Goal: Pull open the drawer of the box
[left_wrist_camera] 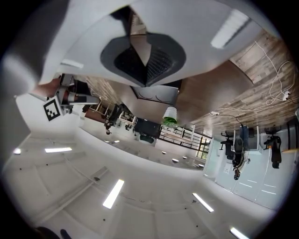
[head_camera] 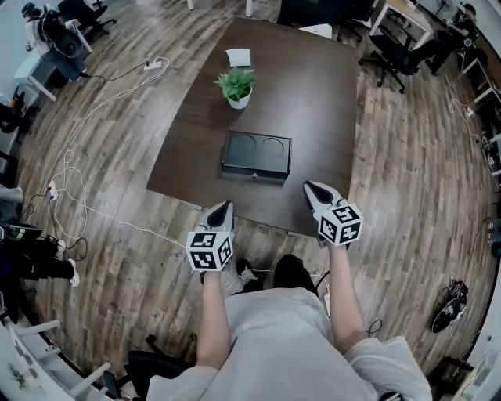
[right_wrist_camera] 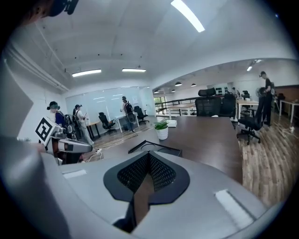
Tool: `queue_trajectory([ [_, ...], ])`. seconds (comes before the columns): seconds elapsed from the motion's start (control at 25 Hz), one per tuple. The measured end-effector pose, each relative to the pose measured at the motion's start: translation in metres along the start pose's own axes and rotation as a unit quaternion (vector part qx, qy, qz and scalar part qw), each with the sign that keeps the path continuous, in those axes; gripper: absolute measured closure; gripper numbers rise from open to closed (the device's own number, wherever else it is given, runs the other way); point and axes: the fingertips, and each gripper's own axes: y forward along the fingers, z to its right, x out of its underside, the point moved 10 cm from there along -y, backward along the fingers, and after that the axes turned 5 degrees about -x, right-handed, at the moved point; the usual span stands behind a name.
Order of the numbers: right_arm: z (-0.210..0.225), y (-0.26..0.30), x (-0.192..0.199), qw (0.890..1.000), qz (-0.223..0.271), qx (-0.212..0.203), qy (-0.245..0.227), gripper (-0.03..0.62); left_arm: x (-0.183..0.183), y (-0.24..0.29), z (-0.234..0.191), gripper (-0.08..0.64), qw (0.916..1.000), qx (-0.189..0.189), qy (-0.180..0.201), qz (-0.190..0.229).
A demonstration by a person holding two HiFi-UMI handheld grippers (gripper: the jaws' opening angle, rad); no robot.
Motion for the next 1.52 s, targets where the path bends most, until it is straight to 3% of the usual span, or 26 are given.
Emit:
queue_trajectory([
  [0.16,0.025,0.034,-0.023,0.995,-0.046,-0.025,-0.090,0.594,-0.008,0.026,-0.007,0.506,0.9997,-0.021,-0.015,0.001],
  [0.28,0.043,0.062,-0.034,0.981,-0.092,-0.047,-0.165,0.594,-0.020,0.041,-0.015,0.506,0.9983,-0.049,-0.030,0.006],
  [0.4,0.061,0.088,-0.046,0.967,-0.121,-0.083,-0.206,0.594,-0.038,0.049,-0.020,0.506,0.9962,-0.076,-0.042,0.012],
  [0.6,0.093,0.144,-0.068,0.932,-0.160,-0.136,-0.294,0.594,-0.050,0.074,-0.021,0.506,0.9924,-0.112,-0.051,0.012],
  [0.8,0.114,0.192,-0.084,0.895,-0.184,-0.180,-0.365,0.594,-0.047,0.105,-0.010,0.506,0.9924,-0.116,-0.039,-0.004],
  [0.96,0.116,0.223,-0.080,0.877,-0.194,-0.232,-0.373,0.594,-0.035,0.118,-0.009,0.506,0.9910,-0.127,-0.037,-0.024],
  [1.12,0.109,0.244,-0.062,0.849,-0.215,-0.296,-0.381,0.594,-0.020,0.128,-0.010,0.506,0.9877,-0.140,-0.054,-0.042],
  [1.28,0.098,0.259,-0.046,0.832,-0.219,-0.353,-0.367,0.594,-0.004,0.138,-0.006,0.506,0.9844,-0.152,-0.069,-0.056],
  [1.52,0.082,0.279,-0.015,0.804,-0.249,-0.405,-0.358,0.594,0.028,0.153,-0.001,0.506,0.9807,-0.153,-0.095,-0.076],
])
